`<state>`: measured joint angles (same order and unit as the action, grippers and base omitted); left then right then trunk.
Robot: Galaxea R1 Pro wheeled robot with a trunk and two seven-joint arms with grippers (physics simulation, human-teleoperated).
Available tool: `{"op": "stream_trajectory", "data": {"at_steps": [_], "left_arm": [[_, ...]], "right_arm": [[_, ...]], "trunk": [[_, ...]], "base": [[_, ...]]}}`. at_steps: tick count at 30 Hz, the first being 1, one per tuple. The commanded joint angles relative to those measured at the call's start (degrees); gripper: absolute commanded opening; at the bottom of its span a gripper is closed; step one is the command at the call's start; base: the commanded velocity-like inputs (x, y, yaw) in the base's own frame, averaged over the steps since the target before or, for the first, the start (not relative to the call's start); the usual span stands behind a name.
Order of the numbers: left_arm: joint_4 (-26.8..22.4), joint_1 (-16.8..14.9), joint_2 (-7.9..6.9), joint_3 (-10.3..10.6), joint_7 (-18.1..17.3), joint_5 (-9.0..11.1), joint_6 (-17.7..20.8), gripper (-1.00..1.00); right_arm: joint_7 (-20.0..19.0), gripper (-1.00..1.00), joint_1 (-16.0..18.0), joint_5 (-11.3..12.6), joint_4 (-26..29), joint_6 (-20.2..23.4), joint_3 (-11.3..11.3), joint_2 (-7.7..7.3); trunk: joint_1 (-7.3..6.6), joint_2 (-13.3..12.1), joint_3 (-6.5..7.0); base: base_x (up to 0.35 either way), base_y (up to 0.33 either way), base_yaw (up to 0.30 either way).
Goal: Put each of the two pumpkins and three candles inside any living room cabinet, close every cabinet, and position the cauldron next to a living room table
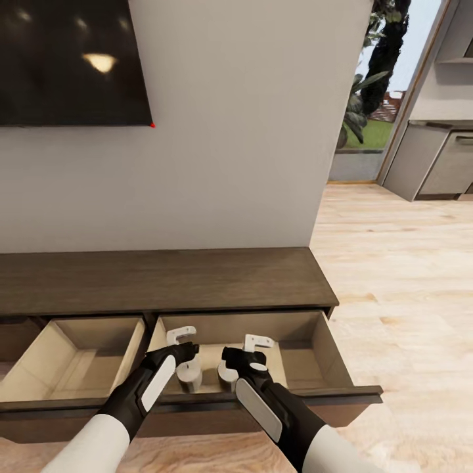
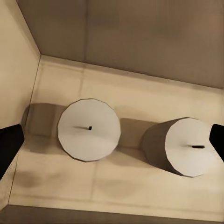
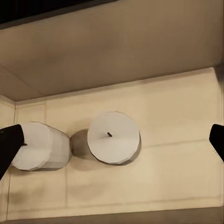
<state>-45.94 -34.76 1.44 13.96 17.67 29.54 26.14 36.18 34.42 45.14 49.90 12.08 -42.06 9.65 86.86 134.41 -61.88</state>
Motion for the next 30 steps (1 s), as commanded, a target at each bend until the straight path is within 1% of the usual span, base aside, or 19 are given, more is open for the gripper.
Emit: {"op": "stream_trajectory", "data": {"at_steps": [1, 5, 6, 7, 10, 15, 19, 21, 22, 23, 25, 29, 30], "left_arm": [[0.0, 0.0, -0.13, 0.1, 0.5, 0.9, 0.2, 1.0], [0.4, 0.3, -0.09, 0.1, 0.5, 1.7, 0.2, 1.0], [0.5, 0.3, -0.06, 0.1, 0.6, 1.8, 0.2, 1.0], [0.5, 0.3, -0.09, 0.1, 0.6, 1.9, 0.2, 1.0], [0.6, 0.3, -0.23, 0.0, 0.6, 2.0, 0.2, 1.0], [0.2, 0.3, -0.29, -0.2, 0.7, 2.0, 0.4, 1.0], [0.1, 0.3, -0.25, -0.3, 0.7, 1.9, 3.1, 1.0], [0.0, 0.3, -0.22, -0.4, 0.7, 1.9, 4.7, 1.0], [0.0, 0.3, -0.21, -0.4, 0.7, 1.9, 5.2, 1.0], [0.0, 0.3, -0.21, -0.4, 0.7, 1.8, 5.4, 1.0], [0.0, 0.3, -0.18, -0.4, 0.7, 1.8, 5.7, 1.0], [0.0, 0.3, -0.15, -0.4, 0.7, 1.8, 5.9, 1.0], [0.0, 0.3, -0.16, -0.4, 0.7, 1.8, 5.9, 1.0]], "right_arm": [[0.8, 1.0, 0.0, 0.2, 0.8, 0.3, -0.2, -0.05], [4.5, 1.0, 0.0, 0.3, 8.0, 0.9, -0.3, -0.05], [5.1, 1.0, 0.0, 0.3, 8.8, 1.2, -0.3, -0.06], [7.3, 1.0, 0.0, 0.3, 10.9, 2.5, -0.3, -0.07], [10.4, 1.0, -0.1, 0.4, 12.8, 4.7, -0.2, -0.03], [11.6, 1.0, -0.2, 0.8, 13.4, 5.6, -0.2, -0.01], [11.7, 1.0, -0.2, 3.5, 13.5, 5.6, -0.1, 0.01], [11.7, 1.0, -0.3, 5.7, 13.6, 5.4, -0.1, -0.06], [11.8, 1.0, -0.3, 6.8, 13.7, 5.1, -0.1, -0.29], [11.7, 1.0, -0.3, 7.0, 13.8, 5.0, 0.0, -0.46], [11.7, 1.0, -0.5, 7.6, 15.3, 4.8, 0.0, -1.64], [11.7, 1.0, -1.7, 8.0, 17.9, 4.5, 0.0, -4.42], [11.7, 1.0, -1.9, 8.0, 18.1, 4.4, 0.0, -4.67]], "trunk": [[-0.23, -0.4, 0.13], [-1.11, -2.0, 0.85], [-1.33, -2.4, 1.03], [-1.55, -2.8, 1.21], [-2.21, -4.0, 1.75], [-3.31, -6.0, 2.65], [-4.19, -7.6, 3.36], [-4.63, -8.4, 3.72], [-4.85, -8.8, 3.9], [-5.07, -9.2, 4.08], [-5.51, -10.0, 4.44], [-6.38, -11.6, 5.16], [-6.6, -12.0, 5.34]], "base": [[0.0, 0.0, 0.0], [0.0, 0.0, 0.0], [0.0, 0.0, 0.0], [0.0, 0.0, 0.0], [0.0, 0.0, 0.0], [0.0, 0.0, 0.0], [0.0, 0.0, 0.0], [0.0, 0.0, 0.0], [0.0, 0.0, 0.0], [0.0, 0.0, 0.0], [0.0, 0.0, 0.0], [-0.008, 0.0, 0.0], [-0.07, 0.0, 0.0]]}}
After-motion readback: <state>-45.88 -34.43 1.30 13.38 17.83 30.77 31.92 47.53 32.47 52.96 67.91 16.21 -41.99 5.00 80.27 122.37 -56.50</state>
